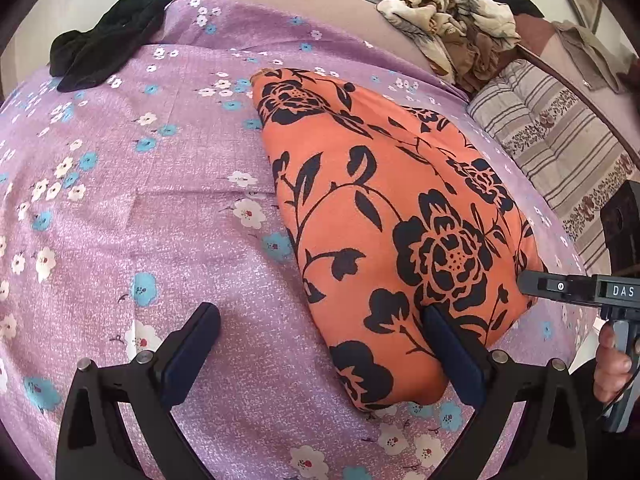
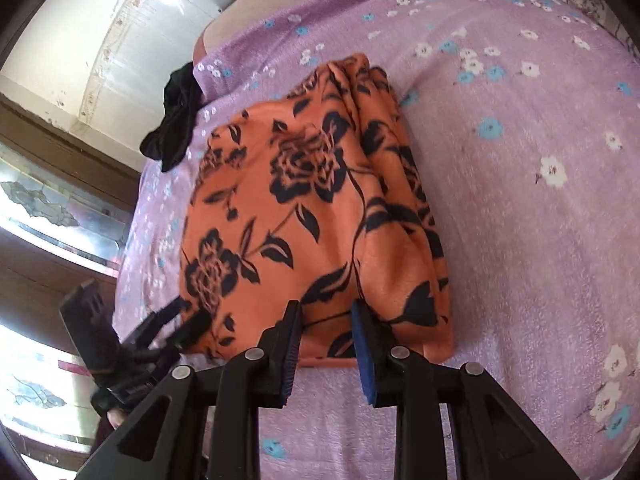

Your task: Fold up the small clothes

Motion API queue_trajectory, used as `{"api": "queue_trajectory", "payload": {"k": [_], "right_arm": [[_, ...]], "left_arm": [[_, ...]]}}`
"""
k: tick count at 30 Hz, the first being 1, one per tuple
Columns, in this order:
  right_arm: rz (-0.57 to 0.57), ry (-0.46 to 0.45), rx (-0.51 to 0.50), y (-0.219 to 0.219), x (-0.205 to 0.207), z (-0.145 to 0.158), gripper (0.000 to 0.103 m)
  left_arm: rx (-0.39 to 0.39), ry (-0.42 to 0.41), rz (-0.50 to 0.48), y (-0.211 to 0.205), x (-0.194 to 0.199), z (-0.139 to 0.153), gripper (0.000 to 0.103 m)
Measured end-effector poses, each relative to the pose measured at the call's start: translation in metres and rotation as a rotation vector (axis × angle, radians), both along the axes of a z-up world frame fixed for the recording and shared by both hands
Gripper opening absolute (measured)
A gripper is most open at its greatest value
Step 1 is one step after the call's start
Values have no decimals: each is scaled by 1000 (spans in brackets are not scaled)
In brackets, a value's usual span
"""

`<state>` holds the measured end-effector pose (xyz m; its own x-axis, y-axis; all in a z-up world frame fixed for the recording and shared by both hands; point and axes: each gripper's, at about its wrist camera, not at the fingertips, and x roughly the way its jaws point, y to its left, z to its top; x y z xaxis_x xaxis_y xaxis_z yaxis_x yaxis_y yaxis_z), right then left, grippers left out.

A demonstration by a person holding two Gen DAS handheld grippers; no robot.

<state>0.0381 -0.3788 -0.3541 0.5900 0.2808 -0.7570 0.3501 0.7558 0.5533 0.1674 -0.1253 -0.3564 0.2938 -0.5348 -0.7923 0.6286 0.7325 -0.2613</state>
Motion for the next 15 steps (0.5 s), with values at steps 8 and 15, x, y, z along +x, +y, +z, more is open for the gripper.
{"api": "queue_trajectory", "payload": {"k": [8, 15], "right_arm": [[19, -9, 122, -6, -34, -13, 29], [-13, -114, 125, -18, -47, -1, 30]], "left_arm": [[96, 63, 98, 1, 3, 32, 101], [181, -38, 168, -31, 8, 58, 101]]}}
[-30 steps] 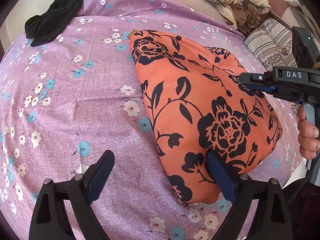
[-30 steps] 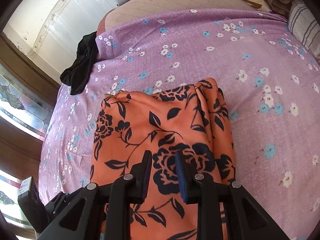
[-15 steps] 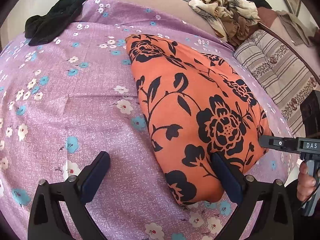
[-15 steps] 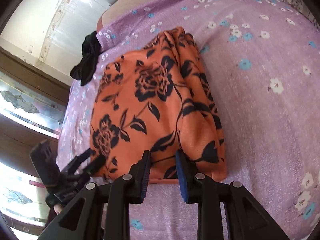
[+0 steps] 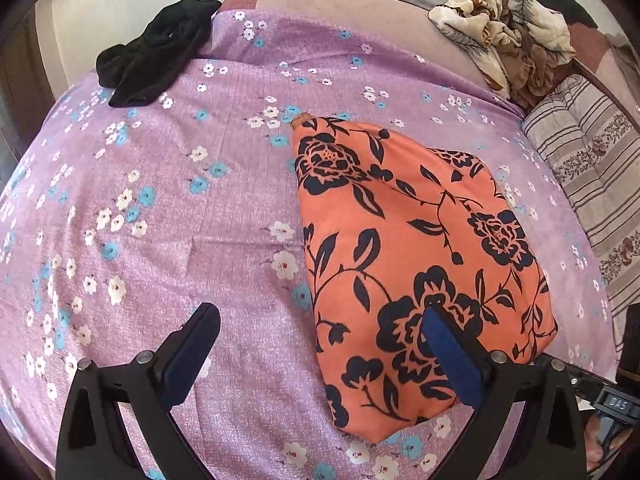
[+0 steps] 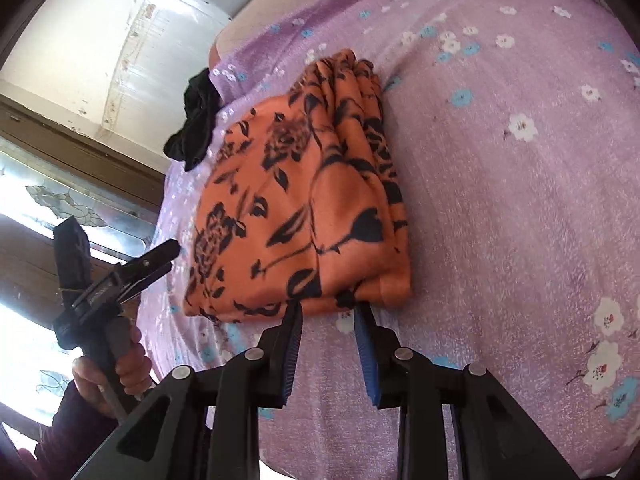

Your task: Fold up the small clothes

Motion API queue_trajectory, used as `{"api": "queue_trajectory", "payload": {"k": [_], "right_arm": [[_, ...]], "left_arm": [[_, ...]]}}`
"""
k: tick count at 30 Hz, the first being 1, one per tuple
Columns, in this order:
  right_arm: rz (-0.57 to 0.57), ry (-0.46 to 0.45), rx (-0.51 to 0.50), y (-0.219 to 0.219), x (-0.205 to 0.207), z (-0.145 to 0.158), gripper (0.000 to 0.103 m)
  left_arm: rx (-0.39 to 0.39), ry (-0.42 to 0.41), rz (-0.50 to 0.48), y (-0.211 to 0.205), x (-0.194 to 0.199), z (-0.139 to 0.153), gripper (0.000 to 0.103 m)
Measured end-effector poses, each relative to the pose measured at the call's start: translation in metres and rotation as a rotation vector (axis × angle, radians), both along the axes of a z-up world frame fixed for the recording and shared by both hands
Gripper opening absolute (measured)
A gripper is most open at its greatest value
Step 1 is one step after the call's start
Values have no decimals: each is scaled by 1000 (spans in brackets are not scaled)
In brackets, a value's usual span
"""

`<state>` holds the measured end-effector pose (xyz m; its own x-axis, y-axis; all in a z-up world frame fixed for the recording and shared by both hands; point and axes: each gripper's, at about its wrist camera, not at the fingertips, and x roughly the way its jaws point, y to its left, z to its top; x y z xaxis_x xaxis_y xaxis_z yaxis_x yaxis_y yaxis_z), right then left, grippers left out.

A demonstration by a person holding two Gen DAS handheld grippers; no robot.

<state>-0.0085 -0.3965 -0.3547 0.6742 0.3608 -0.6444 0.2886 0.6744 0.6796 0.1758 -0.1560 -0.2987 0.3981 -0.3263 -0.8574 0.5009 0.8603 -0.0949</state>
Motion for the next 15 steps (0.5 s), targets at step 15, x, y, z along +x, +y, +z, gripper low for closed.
{"api": "queue_trajectory", "payload": {"k": [15], "right_arm": [[-61, -181, 121, -23, 7, 23, 30]], "left_arm": [[194, 78, 45, -35, 13, -42, 103]]}}
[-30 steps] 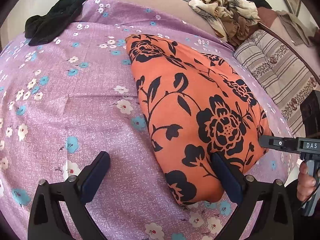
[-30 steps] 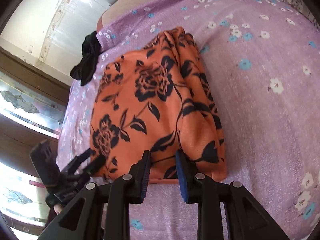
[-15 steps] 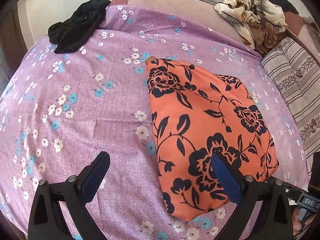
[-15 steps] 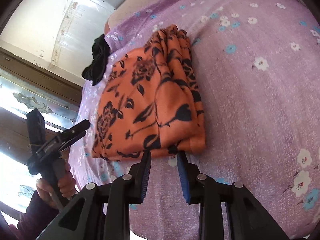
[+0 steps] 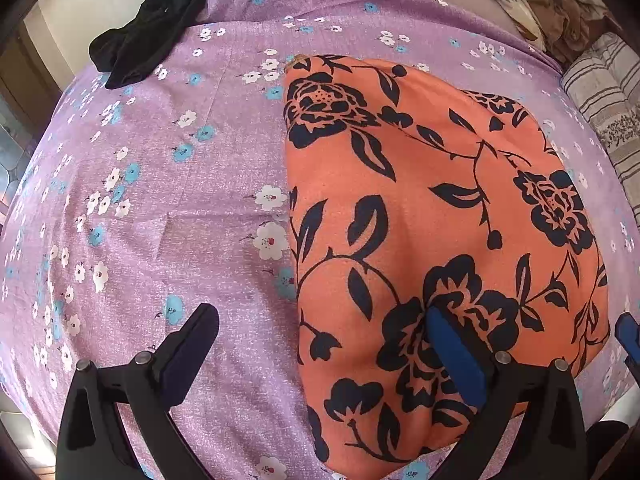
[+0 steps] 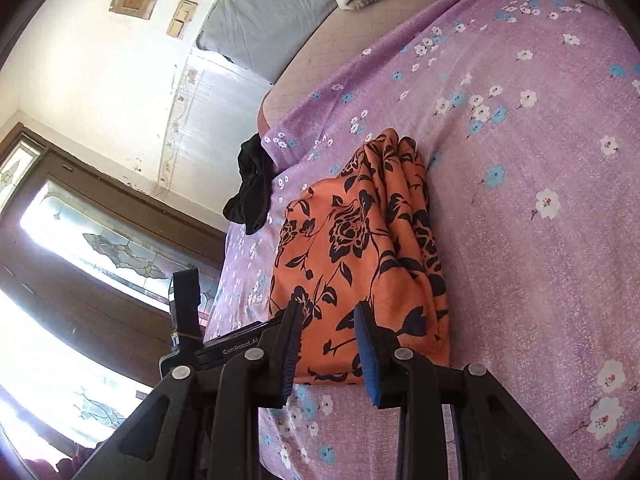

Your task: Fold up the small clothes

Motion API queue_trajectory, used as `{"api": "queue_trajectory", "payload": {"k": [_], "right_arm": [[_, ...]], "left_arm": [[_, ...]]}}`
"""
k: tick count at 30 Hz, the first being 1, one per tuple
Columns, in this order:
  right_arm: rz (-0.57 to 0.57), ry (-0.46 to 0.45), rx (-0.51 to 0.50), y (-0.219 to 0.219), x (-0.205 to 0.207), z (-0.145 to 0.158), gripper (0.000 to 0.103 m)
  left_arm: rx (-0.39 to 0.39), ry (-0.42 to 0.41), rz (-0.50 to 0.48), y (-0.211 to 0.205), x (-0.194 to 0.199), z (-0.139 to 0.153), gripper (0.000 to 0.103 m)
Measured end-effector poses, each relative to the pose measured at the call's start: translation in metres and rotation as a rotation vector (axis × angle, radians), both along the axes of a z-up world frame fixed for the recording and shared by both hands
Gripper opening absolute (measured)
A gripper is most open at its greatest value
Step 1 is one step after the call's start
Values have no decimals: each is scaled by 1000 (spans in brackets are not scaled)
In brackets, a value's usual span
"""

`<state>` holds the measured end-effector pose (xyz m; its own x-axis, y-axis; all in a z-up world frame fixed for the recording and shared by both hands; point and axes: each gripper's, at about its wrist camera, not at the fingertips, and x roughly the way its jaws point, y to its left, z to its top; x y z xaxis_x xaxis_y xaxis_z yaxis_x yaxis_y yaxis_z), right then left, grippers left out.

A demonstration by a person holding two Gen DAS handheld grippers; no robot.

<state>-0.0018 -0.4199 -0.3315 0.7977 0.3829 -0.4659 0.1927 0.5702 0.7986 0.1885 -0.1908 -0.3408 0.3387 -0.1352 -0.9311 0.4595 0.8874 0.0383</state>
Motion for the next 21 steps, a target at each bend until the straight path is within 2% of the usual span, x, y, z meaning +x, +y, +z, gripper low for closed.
{"api": "queue_trajectory", "payload": {"k": [7, 10, 14, 19, 21], "right_arm": [[129, 169, -20, 24, 31, -34, 31], [134, 175, -69, 31, 34, -33, 31], [105, 168, -48, 30, 32, -31, 31], [24, 93, -117, 28, 19, -10, 31], [-21, 54, -141, 27, 12, -1, 31]], "left_arm": [[-4, 5, 20, 2, -2, -2, 103], [-10, -15, 21, 3, -8, -2, 103], [-13, -33, 28, 5, -15, 6, 103], [-34, -69, -6, 13, -32, 26, 103], [-33, -109, -19, 18, -40, 37, 103]]}}
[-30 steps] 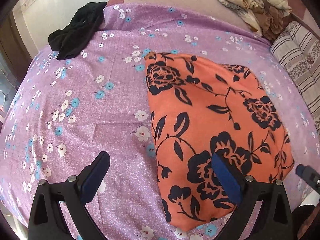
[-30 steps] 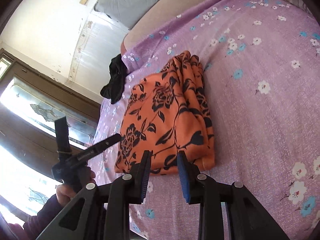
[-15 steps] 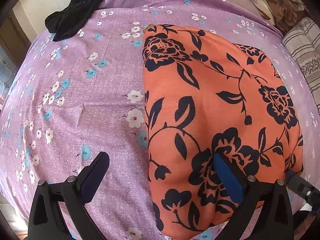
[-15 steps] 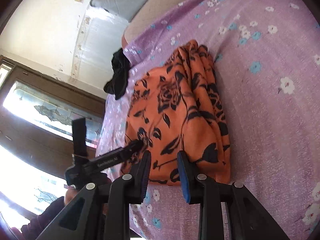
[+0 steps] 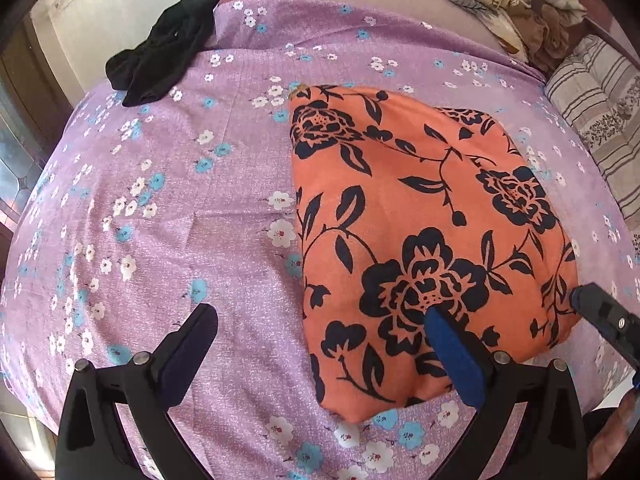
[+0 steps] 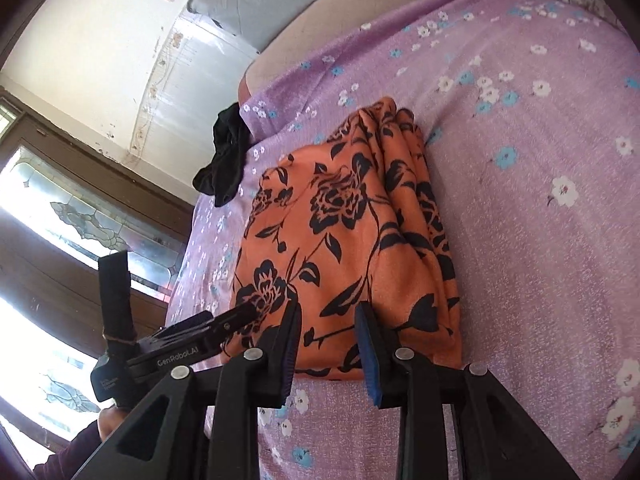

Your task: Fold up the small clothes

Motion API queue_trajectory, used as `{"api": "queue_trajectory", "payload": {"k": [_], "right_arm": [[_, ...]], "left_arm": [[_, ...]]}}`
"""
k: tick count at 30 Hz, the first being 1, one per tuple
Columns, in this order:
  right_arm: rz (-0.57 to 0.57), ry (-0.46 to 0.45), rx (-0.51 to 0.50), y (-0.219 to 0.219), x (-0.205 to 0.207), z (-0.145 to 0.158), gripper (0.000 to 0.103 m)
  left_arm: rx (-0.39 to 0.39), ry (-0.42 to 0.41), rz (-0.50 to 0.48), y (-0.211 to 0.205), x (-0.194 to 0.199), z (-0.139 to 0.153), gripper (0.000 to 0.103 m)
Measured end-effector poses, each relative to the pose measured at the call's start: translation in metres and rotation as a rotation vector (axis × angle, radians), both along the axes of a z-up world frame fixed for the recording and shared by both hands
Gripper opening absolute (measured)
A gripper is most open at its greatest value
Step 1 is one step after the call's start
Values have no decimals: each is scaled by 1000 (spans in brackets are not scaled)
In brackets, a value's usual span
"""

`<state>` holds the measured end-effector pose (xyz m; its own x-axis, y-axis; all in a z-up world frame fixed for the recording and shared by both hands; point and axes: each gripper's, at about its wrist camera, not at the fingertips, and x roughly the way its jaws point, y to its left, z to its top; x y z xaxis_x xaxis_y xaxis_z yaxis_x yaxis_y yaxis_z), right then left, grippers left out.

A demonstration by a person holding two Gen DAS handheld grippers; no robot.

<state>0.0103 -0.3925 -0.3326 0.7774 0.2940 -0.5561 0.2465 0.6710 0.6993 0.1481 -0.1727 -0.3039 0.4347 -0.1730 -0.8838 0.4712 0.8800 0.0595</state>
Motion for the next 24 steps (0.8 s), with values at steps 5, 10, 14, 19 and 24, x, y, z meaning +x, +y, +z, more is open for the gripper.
{"api": "queue_trajectory", "payload": {"k": [5, 10, 14, 19, 24], "right_arm": [[-107, -63, 28, -3, -15, 11, 36], [-116, -71, 6, 12, -16, 20, 53], [-77, -74, 4, 27, -10, 22, 53], [-50, -65, -14, 34, 9, 25, 53], [-48, -32, -20, 27, 36, 18, 53]], "left_arm": [[8, -137, -13, 21, -18, 32, 103], [23, -246, -35, 48, -29, 53, 103], [25, -277, -20, 69, -32, 55, 103], [34, -286, 4, 81, -26, 49, 103], [26, -284, 14, 77, -15, 45, 103]]}}
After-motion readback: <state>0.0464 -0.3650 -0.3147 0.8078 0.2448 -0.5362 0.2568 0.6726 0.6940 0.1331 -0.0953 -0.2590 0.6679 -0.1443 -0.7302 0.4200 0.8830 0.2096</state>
